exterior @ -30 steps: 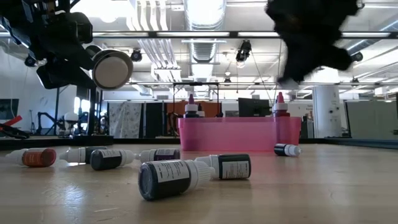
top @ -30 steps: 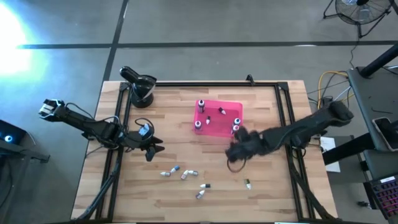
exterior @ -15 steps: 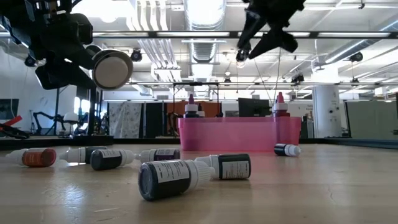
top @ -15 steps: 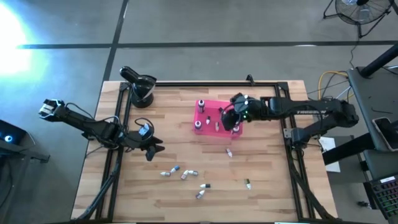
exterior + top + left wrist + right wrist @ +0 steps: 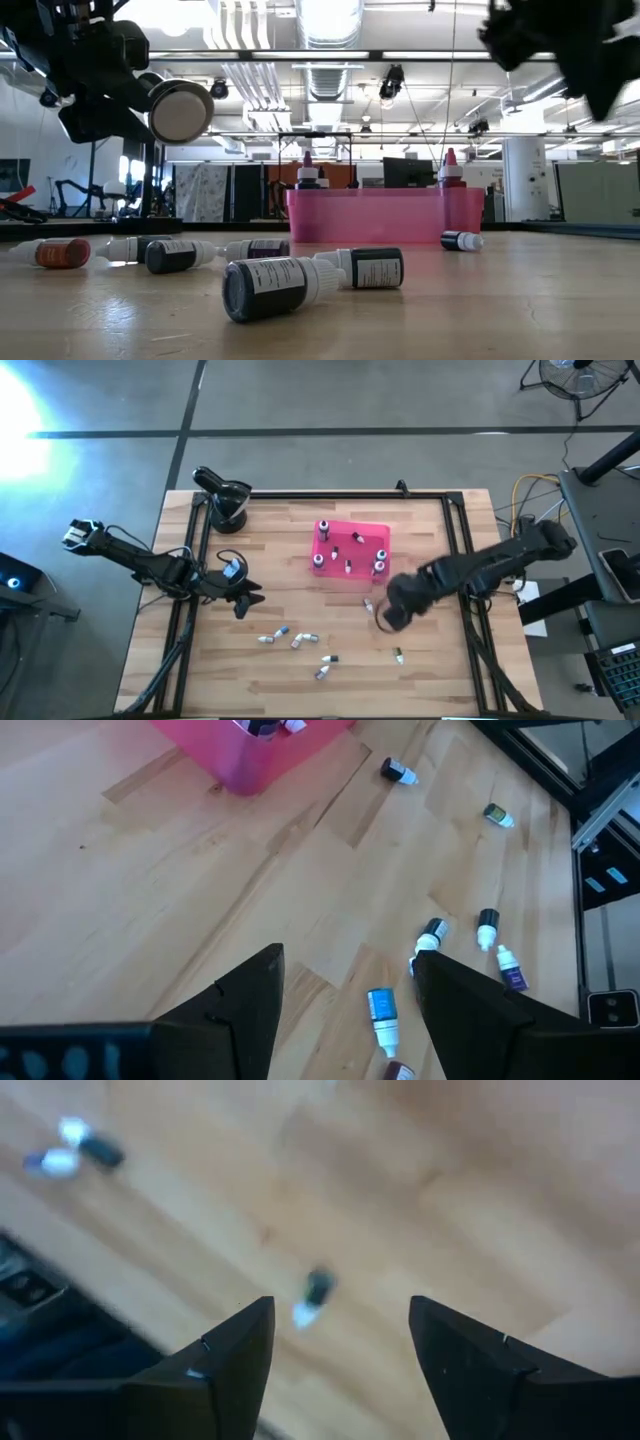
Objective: Pick & Place food coloring
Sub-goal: Put the small green food coloring into the pink bin
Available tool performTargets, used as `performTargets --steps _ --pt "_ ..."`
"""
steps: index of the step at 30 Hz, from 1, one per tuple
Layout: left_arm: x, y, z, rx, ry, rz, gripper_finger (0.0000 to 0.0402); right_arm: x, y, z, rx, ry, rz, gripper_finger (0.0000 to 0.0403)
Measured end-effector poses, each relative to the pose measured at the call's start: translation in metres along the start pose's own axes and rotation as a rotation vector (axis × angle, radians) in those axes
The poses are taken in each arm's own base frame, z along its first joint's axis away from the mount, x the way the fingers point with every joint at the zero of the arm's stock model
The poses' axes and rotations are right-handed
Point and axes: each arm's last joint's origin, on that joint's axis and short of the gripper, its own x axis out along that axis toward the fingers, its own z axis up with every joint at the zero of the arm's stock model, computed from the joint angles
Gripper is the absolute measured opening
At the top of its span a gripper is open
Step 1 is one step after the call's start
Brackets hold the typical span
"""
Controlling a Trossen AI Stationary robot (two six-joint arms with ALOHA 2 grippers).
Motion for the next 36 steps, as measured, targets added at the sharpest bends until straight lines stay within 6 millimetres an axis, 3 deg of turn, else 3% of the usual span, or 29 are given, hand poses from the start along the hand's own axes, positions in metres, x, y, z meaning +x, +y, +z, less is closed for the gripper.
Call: performTargets --steps 5,11,21,28,31,36 --pt "0.0 0.0 0.0 0.003 -0.017 0.015 0.0197 0.032 0.008 -0.029 0.082 0.098 0.057 0.0224" --pt "0.0 0.001 0.001 0.009 -0.045 0.04 0.0197 0.068 0.015 -0.047 0.143 0.143 0.019 0.0224" --pt "0.0 0.002 0.001 0.008 -0.046 0.044 0.0197 0.11 0.029 -0.047 0.099 0.164 -0.086 0.0224" --pt "0.001 0.002 0.0 0.006 -0.044 0.047 0.0197 0.135 0.026 -0.042 0.058 0.173 -0.174 0.0221" --pt "0.002 0.004 -0.002 -0.002 -0.04 0.052 0.0197 0.135 0.026 -0.04 0.055 0.176 -0.179 0.02" --pt "0.002 0.005 -0.003 -0.021 -0.036 0.053 0.0197 0.134 0.025 -0.038 0.037 0.173 -0.172 0.0126"
